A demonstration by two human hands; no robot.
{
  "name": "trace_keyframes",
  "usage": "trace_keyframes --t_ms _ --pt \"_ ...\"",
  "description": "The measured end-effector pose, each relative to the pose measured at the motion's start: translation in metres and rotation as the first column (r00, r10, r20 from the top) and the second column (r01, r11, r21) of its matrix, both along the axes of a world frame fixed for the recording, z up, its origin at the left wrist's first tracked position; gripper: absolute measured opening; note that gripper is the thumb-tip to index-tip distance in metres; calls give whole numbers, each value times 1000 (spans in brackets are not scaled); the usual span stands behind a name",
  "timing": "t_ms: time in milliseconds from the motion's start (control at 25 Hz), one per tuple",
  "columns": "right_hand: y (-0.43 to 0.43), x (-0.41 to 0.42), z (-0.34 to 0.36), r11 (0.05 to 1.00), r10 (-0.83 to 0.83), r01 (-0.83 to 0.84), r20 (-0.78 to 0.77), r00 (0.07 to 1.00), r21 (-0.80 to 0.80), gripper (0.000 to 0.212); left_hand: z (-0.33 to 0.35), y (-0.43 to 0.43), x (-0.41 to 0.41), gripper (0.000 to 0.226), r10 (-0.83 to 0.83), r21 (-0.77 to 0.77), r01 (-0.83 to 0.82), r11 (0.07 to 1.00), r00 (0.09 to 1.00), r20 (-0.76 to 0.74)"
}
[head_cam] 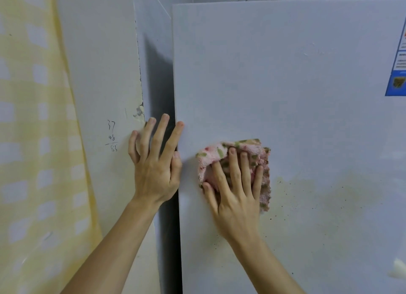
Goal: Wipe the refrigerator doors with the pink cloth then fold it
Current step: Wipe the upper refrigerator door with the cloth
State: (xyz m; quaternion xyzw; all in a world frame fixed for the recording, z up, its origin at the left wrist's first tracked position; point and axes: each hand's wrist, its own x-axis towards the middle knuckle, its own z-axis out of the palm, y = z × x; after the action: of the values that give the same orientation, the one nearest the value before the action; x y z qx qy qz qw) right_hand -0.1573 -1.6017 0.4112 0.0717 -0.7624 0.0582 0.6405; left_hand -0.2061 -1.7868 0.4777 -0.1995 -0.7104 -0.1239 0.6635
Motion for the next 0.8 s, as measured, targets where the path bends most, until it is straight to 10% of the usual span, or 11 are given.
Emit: trace_keyframes --t_ms 480,800 --pt "-44 -16 75 1000 8 -12 -156 988 -28 48 3 -24 0 75 15 38 -16 999 999 42" --pt "-19 1 -34 952 153 -176 111 982 251 65 -4 -16 -7 68 5 44 -6 999 1000 14"
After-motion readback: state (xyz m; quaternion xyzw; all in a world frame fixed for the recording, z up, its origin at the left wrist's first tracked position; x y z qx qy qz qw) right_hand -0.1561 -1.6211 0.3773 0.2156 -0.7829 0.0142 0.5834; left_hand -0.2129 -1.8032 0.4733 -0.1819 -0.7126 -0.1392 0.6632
